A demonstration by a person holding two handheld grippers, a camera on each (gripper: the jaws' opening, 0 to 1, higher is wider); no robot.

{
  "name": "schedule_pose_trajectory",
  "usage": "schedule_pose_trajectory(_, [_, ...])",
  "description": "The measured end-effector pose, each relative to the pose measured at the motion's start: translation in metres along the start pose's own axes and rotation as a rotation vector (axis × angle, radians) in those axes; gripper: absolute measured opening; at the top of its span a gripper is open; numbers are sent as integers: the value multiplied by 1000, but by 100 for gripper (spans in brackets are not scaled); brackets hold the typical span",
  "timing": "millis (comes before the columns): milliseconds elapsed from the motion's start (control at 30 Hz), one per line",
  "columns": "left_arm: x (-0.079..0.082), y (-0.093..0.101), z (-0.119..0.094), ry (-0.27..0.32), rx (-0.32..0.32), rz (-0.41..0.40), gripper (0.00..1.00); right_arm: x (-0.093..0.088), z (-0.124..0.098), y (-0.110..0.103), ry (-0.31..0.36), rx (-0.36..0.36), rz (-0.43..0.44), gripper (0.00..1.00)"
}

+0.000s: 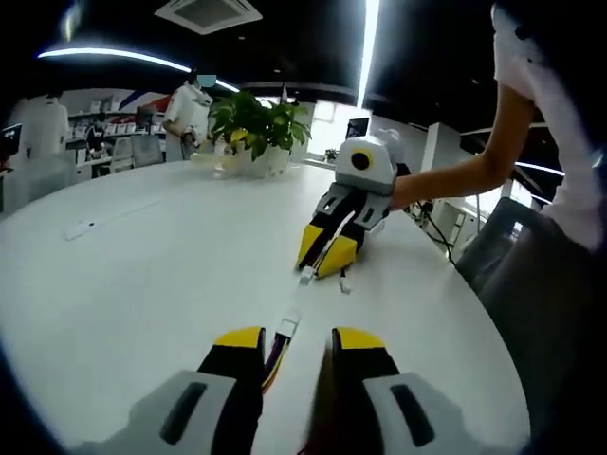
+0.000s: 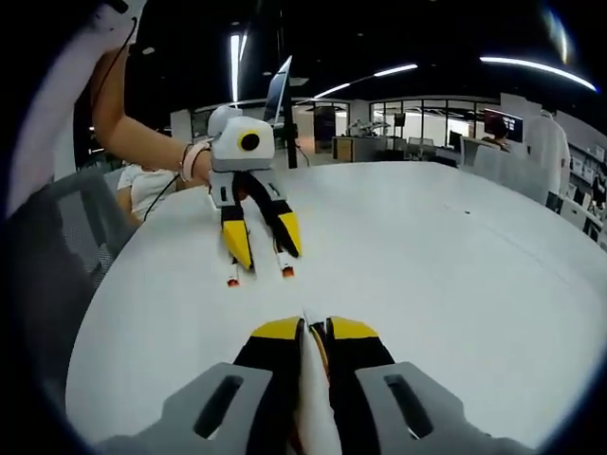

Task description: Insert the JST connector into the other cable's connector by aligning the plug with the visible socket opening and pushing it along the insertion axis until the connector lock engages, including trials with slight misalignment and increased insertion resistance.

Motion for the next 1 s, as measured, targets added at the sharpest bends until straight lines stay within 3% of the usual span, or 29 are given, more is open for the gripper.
schedule_pose_trajectory(400, [2, 1, 7, 2, 1, 92, 12, -4, -1, -2, -7, 8, 1, 6])
schedule_pose_trajectory(600, [1, -1, 6, 10, 6, 96, 10, -4, 0, -2, -2, 7, -5, 5])
schedule_pose_trajectory(733, [-1, -4, 6, 50, 35, 72, 3, -5, 0, -1, 3, 7, -3, 5])
schedule_pose_trajectory(1000, [-3, -1, 5, 67, 15, 54, 0, -3, 0, -3, -13, 11, -17, 5])
Point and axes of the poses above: the point that each gripper's makers call its tool centre point, and the gripper's own axes: z roughly forward along the fingers, y roughly to its right, x roughly out of its top, the point moved 6 cm from there along -z, roughly backward along the fingers, and after that the axes turned 2 degrees about -z, right-handed, at the moved point
